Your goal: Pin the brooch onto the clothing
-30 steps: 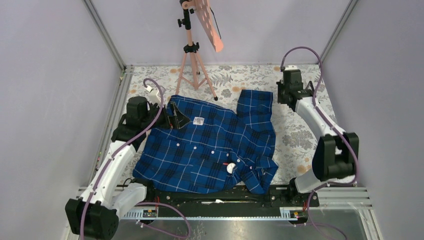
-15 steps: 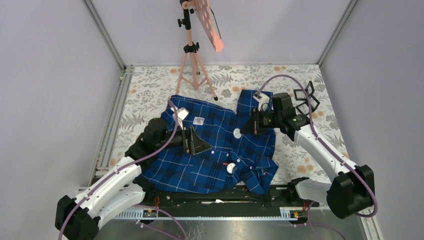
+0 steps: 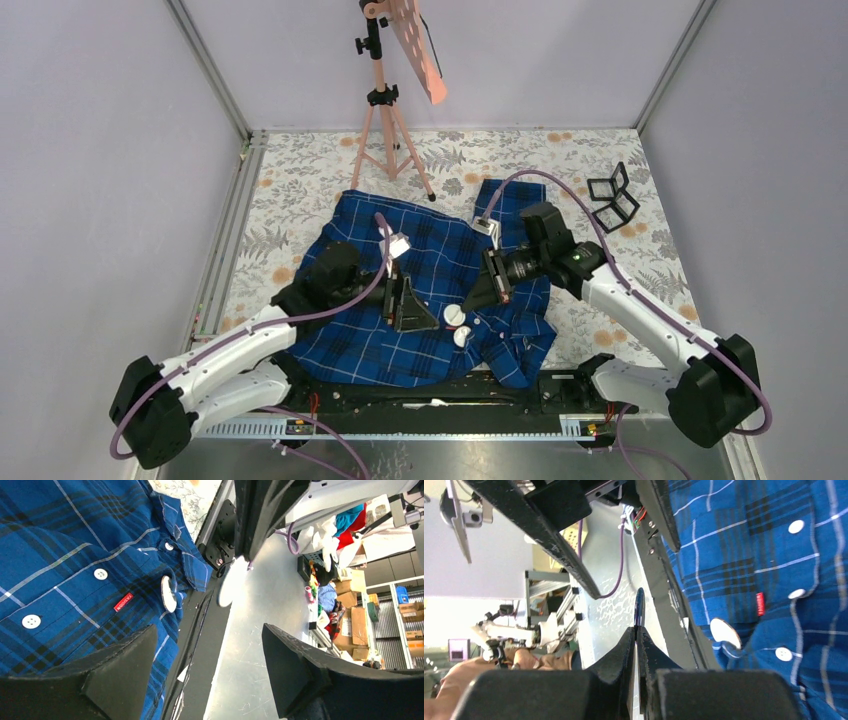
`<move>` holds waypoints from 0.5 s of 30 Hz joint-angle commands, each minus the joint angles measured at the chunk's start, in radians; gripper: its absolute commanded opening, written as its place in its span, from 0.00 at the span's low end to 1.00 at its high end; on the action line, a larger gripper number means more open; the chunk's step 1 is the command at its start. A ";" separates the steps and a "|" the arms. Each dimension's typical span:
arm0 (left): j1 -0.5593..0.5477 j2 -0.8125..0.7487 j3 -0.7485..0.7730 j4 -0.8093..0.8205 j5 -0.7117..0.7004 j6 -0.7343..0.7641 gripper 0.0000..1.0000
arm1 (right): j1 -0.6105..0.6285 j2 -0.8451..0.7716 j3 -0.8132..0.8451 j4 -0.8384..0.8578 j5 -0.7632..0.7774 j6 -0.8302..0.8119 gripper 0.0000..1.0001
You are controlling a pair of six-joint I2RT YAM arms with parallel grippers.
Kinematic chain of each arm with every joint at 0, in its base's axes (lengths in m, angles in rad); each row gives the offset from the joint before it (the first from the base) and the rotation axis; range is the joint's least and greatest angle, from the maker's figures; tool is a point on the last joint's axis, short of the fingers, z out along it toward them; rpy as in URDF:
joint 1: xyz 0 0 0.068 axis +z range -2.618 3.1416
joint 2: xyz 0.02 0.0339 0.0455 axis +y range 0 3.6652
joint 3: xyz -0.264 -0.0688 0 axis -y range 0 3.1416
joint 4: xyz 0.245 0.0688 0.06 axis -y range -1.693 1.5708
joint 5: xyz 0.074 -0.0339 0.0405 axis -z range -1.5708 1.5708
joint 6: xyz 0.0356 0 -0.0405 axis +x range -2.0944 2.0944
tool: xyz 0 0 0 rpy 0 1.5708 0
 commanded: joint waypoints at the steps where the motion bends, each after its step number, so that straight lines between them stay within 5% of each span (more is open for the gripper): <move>1: -0.025 0.044 0.059 0.025 0.060 0.041 0.78 | 0.052 0.028 0.017 0.017 -0.096 -0.015 0.00; 6: -0.050 0.080 0.071 0.036 0.082 0.042 0.53 | 0.093 0.067 0.046 -0.016 -0.105 -0.055 0.00; 15: -0.081 0.119 0.072 0.091 0.122 0.024 0.35 | 0.135 0.114 0.071 -0.038 -0.110 -0.091 0.00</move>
